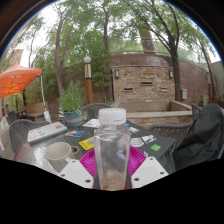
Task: Pour water
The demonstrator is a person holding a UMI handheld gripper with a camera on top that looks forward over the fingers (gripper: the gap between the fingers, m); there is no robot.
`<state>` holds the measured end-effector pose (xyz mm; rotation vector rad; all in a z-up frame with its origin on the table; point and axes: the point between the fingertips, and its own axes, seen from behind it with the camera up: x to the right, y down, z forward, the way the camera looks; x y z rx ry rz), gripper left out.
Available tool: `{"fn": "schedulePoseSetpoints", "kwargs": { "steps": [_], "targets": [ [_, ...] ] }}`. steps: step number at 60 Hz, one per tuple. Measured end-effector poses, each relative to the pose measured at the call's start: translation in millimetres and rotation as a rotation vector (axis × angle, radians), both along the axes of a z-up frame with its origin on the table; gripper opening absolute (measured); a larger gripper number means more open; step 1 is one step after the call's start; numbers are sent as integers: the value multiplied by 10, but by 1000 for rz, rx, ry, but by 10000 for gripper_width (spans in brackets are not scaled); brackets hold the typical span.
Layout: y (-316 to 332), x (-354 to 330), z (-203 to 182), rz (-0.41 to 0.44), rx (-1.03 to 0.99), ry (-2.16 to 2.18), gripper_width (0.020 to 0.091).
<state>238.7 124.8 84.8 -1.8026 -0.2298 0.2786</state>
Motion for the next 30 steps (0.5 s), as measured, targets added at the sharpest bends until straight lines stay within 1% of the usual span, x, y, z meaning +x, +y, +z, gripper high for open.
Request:
{"fn": "schedulePoseSetpoints", "kwargs": {
  "steps": [1, 5, 11, 13, 15, 19, 21, 23, 25, 27, 28, 30],
  "targets": [
    [-29, -4, -75, 5, -15, -3, 378],
    [-58, -61, 1, 0, 55, 25, 377],
    [-93, -67, 0, -12, 66, 31, 377],
    [-107, -67, -1, -21, 67, 32, 388],
    [-79, -57, 25, -28, 68, 33, 418],
    [-53, -76, 2, -41, 41, 16, 499],
    [-91, -43, -71, -51, -17, -3, 554],
    [-134, 9, -163, -79, -89, -29, 633],
    [-136, 4, -197, -94, -118, -45, 735],
    [-189, 5, -102, -110, -104, -55, 816],
    [-213, 7, -50, -121, -93, -58, 844],
    [-258, 69, 8, -145, -85, -63, 856]
  ]
}}
